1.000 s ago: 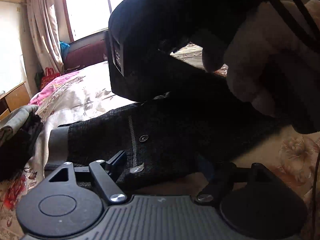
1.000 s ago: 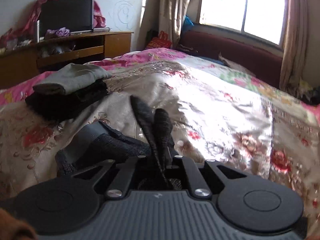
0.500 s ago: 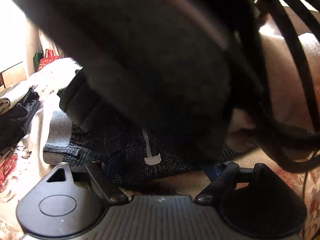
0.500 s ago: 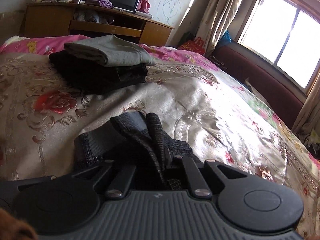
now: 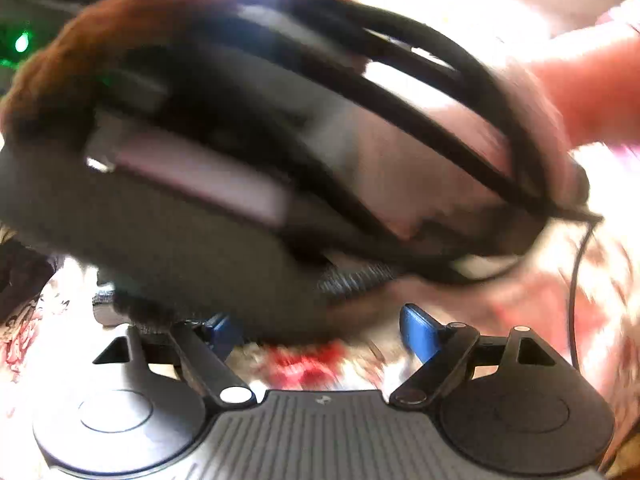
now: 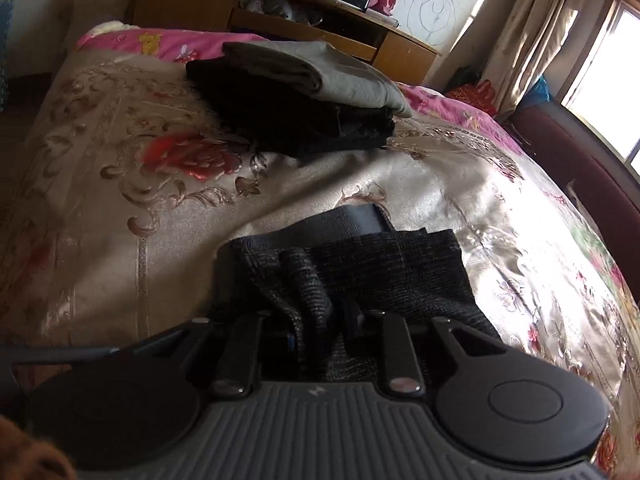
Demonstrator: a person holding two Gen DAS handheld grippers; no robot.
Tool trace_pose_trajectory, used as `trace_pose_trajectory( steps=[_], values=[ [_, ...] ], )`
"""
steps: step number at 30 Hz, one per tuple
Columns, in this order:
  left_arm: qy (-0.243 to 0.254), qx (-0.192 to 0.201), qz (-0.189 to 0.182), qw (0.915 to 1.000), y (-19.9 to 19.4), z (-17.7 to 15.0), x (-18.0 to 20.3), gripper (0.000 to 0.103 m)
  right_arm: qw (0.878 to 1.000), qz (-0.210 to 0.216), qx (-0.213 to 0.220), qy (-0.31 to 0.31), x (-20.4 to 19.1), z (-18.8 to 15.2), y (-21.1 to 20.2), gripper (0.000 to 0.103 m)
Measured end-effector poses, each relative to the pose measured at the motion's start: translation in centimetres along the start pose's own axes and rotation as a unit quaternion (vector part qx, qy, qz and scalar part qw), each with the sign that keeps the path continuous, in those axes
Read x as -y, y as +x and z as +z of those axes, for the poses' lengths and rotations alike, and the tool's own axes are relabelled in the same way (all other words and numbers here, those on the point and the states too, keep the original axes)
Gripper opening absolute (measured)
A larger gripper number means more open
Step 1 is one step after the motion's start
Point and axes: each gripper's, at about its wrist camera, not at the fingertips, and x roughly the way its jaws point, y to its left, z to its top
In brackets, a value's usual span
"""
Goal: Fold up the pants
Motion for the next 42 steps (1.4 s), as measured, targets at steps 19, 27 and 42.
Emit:
trace_pose_trajectory(
  steps=[19, 27, 42],
  values=[
    [0.007, -0.042, -0.042, 0.9982, -1.2, 7.5, 8.4, 0.096, 0.866, -0.103, 0.107, 0.476, 11.3, -23.2, -23.1, 0.039],
    [-0.005, -0.056, -0.021, 0.9982, 0.5, 11.3, 11.4, 0.096, 0.816, -0.105, 0.161, 0.545, 14.2, -27.5, -26.1, 0.039],
    [-0.007, -0.011, 0.017, 0.9998, 0.4, 10.1, 7.5, 0.096, 0.777, -0.082, 0.106, 0.615, 17.2, -30.1, -22.0, 0.043]
  ],
)
